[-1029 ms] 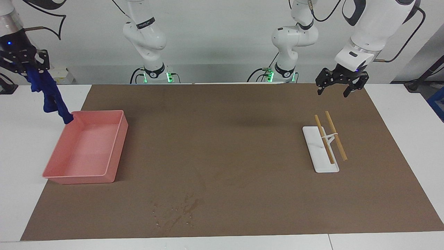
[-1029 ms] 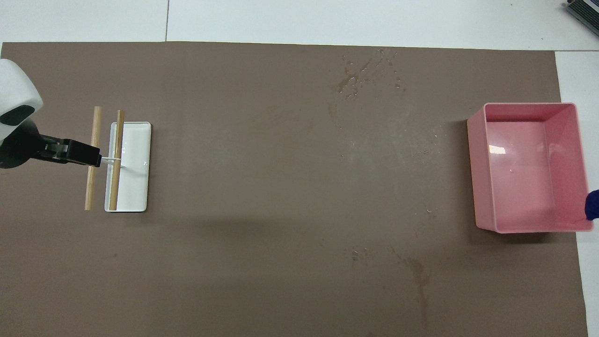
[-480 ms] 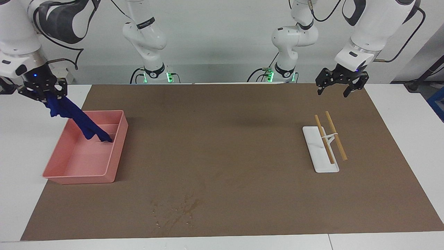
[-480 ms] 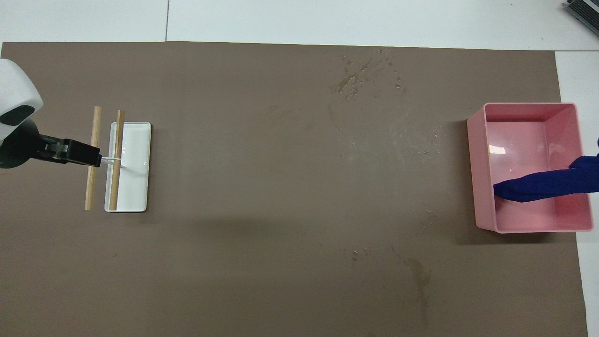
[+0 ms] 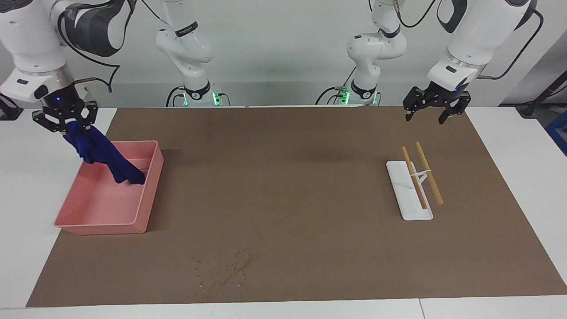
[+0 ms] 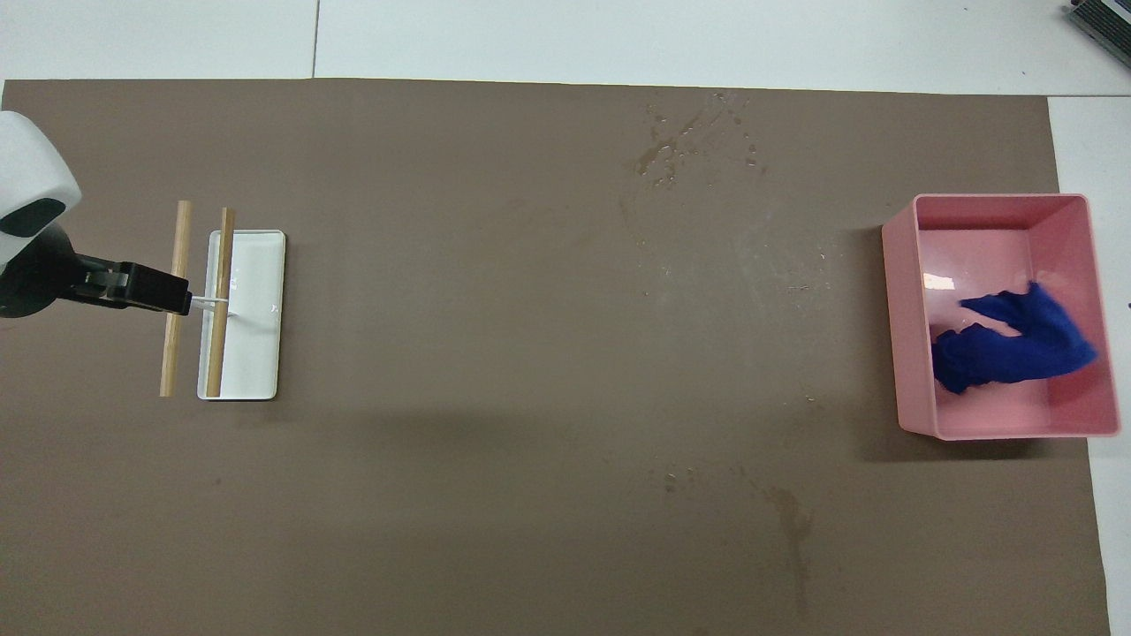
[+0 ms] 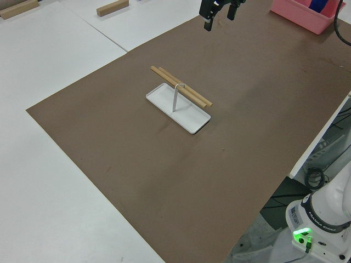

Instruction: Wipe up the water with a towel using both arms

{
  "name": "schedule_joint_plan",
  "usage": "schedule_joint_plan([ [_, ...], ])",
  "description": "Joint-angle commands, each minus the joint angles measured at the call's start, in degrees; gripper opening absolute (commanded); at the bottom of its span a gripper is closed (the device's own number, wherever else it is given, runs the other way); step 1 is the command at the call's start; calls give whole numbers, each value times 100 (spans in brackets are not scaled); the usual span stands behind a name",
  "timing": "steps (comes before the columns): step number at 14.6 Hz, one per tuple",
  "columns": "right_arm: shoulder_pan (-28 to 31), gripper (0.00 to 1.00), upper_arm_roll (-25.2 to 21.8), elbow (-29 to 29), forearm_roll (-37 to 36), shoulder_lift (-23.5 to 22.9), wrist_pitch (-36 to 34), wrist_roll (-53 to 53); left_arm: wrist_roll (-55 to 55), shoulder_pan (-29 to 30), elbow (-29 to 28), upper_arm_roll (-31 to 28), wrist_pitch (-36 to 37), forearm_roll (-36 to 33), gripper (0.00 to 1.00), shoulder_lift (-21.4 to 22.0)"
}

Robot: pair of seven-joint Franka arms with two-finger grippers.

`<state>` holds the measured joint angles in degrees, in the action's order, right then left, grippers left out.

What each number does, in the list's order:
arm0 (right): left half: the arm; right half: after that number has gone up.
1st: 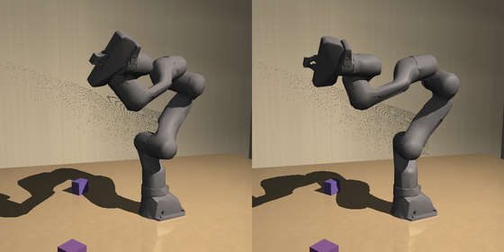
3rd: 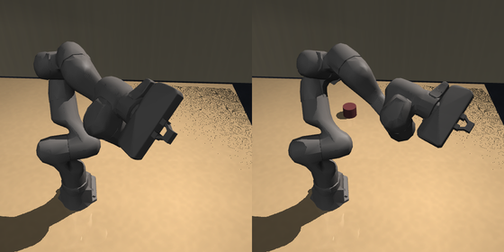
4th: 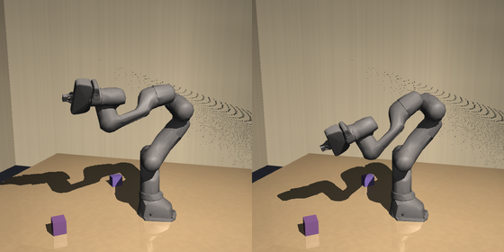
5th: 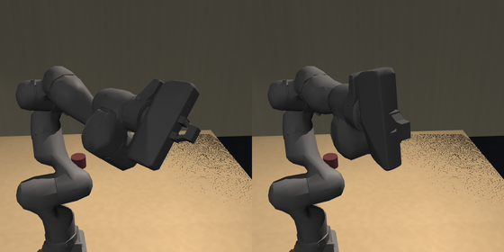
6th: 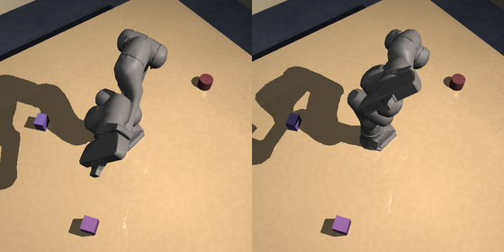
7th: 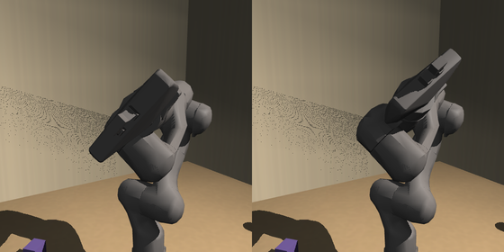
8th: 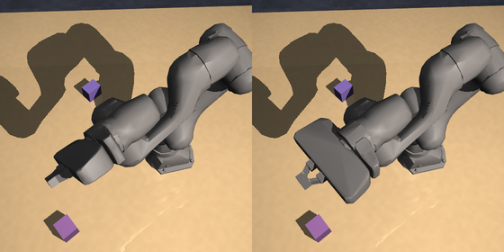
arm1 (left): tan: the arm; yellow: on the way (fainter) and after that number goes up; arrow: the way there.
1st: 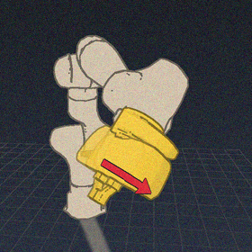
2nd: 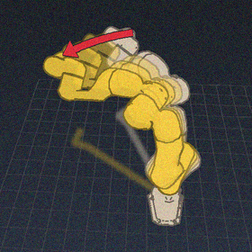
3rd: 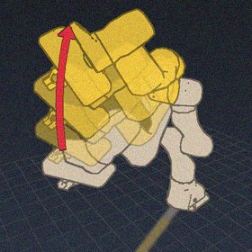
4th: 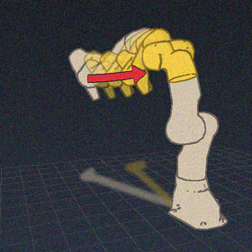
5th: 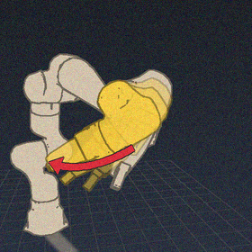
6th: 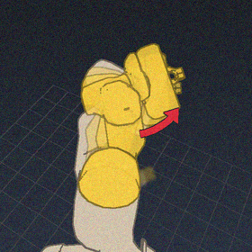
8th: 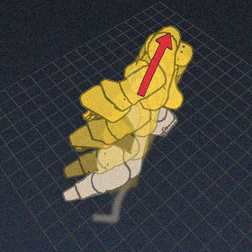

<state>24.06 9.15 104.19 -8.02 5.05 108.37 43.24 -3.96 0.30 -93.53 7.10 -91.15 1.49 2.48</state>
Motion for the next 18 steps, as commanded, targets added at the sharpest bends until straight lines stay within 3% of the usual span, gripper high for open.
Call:
schedule_joint_plan([
  [1,-15,100,78,-99,281,84,-52,-131,-79,14,-86,-25,27,62,100,121],
  [5,-24,100,893,-1039,627,102,-1587,-1963,-79,14,-86,-25,27,62,100,121],
  [8,-16,100,1089,-1313,732,207,-2468,-2582,-79,14,-86,-25,27,62,100,121],
  [14,-68,100,1195,-1243,1066,286,-2276,-3057,-79,14,-86,-25,27,62,100,121],
  [15,-295,100,1107,-1252,1031,269,-2276,-3154,-79,14,-86,-25,27,62,100,121],
  [18,-1374,100,187,-1287,952,164,-2137,-3566,-79,14,-86,-25,27,62,100,121],
])
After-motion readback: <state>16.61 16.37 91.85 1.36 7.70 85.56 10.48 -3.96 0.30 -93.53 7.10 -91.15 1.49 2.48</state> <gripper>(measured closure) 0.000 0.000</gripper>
